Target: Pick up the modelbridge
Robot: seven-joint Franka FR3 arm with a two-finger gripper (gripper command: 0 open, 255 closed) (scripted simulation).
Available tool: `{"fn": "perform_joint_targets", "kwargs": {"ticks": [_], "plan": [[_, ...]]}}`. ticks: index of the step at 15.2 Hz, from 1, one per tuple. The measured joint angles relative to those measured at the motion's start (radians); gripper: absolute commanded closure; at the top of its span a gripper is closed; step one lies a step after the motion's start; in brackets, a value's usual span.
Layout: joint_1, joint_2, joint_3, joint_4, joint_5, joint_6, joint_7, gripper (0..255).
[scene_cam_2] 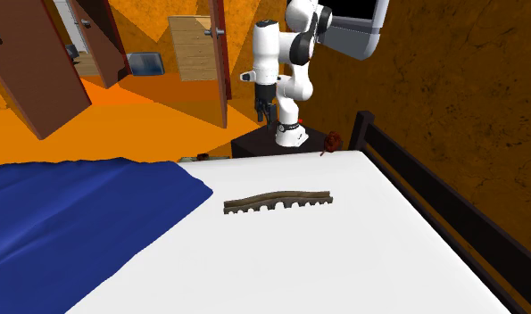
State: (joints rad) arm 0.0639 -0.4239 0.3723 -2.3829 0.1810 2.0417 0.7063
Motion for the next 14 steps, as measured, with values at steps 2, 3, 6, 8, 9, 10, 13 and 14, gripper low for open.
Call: {"fn": "perform_joint_targets", "kwargs": {"ticks": [2, 3, 6, 8, 9, 10, 13, 14], "plan": [[-0.006, 0.073, 0.045, 0.043, -0.016, 0.032, 0.072, 0], [-0.008, 0.111, 0.069, 0.065, -0.027, 0.048, 0.111, 0], [-0.017, 0.224, 0.126, 0.122, -0.076, 0.101, 0.222, 0], [-0.019, 0.304, 0.158, 0.172, -0.122, 0.122, 0.302, 0], [-0.017, 0.340, 0.172, 0.190, -0.145, 0.135, 0.342, 0], [-0.014, 0.388, 0.186, 0.226, -0.177, 0.140, 0.388, 0], [0.009, 0.538, 0.202, 0.335, -0.282, 0.151, 0.517, 0], [0.022, 0.583, 0.201, 0.372, -0.314, 0.150, 0.556, 0]]}}
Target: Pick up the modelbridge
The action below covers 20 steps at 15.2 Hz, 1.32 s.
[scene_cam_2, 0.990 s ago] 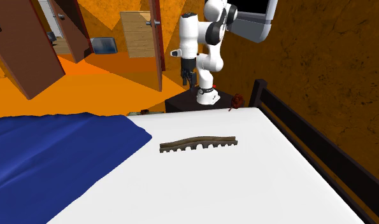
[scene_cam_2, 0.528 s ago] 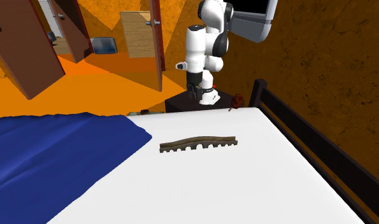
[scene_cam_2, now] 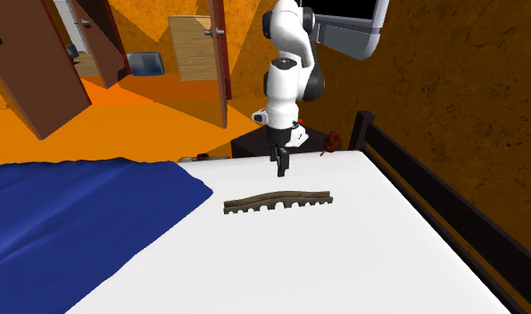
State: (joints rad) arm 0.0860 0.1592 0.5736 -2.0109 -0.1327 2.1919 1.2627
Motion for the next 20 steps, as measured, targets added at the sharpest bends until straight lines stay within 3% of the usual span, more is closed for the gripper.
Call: {"fn": "perform_joint_targets", "kwargs": {"ticks": [5, 13, 14, 20], "plan": [[0.093, 0.215, -0.031, 0.192, -0.134, -0.020, 0.164, 0], [0.123, 0.293, -0.057, 0.198, -0.184, 0.041, 0.210, 0], [0.123, 0.294, -0.058, 0.196, -0.185, 0.044, 0.210, 255], [0.122, 0.294, -0.058, 0.193, -0.186, 0.048, 0.211, 255]]}}
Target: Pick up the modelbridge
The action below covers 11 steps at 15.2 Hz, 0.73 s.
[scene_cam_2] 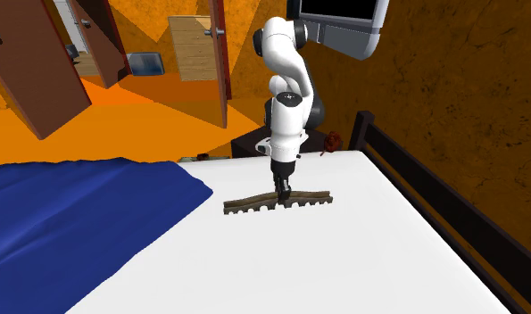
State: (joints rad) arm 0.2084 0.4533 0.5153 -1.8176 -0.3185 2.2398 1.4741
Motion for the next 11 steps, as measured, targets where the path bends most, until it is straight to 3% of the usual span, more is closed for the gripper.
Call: {"fn": "perform_joint_targets", "kwargs": {"ticks": [11], "plan": [[-0.010, -0.040, 0.016, 0.023, 0.029, -0.059, -0.020, 255]]}}
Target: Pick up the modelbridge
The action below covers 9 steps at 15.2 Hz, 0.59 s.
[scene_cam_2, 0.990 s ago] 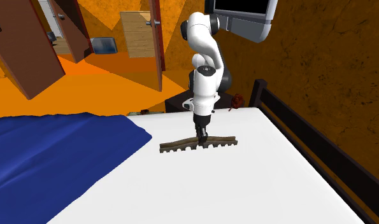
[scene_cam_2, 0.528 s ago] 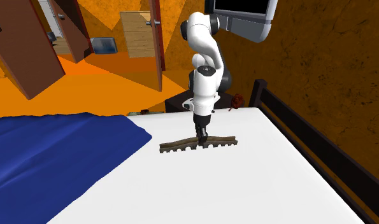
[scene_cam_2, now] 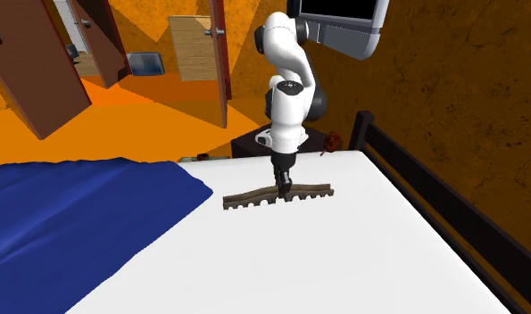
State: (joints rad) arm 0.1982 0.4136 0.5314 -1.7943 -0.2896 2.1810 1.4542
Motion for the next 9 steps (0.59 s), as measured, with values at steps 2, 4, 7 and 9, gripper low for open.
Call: {"fn": "perform_joint_targets", "kwargs": {"ticks": [2, 4, 7, 9], "plan": [[-0.003, -0.012, 0.005, 0.012, 0.010, -0.022, -0.008, 255], [-0.007, -0.026, 0.010, 0.021, 0.019, -0.043, -0.014, 255], [-0.008, -0.039, 0.015, 0.043, 0.030, -0.076, -0.020, 255], [-0.012, -0.050, 0.018, 0.050, 0.038, -0.092, -0.027, 255]]}}
